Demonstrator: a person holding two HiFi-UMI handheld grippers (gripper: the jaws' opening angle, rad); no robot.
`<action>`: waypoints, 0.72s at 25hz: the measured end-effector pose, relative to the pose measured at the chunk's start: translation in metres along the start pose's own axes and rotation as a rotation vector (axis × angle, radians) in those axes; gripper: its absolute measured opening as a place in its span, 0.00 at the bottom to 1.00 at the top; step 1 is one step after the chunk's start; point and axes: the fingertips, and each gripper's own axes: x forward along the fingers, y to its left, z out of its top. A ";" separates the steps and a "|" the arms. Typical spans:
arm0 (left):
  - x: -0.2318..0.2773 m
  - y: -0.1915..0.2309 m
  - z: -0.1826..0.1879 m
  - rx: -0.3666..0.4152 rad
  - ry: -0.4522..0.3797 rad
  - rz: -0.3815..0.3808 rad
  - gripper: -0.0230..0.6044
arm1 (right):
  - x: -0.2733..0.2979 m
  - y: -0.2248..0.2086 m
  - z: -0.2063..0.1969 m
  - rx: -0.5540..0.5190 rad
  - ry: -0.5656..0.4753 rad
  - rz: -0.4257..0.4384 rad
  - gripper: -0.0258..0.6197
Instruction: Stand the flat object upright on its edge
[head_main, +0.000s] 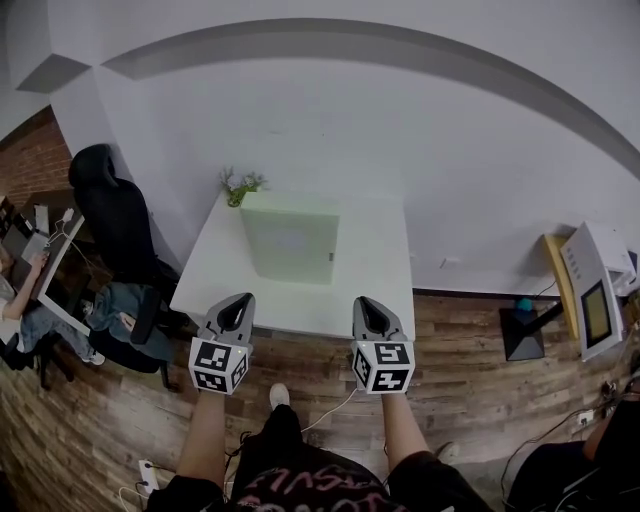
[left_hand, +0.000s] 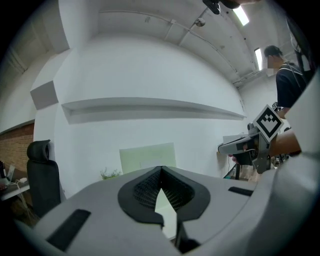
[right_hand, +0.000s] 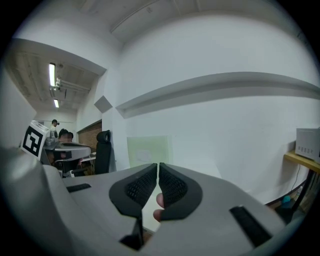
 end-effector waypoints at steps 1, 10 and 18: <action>-0.002 -0.001 0.004 0.009 -0.002 0.003 0.06 | -0.001 0.001 0.004 0.006 -0.004 0.007 0.09; -0.019 0.016 0.019 -0.003 -0.020 0.036 0.06 | -0.006 0.010 0.028 -0.012 -0.028 -0.007 0.09; -0.031 0.048 0.014 -0.018 -0.028 0.021 0.06 | -0.002 0.035 0.032 -0.026 -0.035 -0.052 0.08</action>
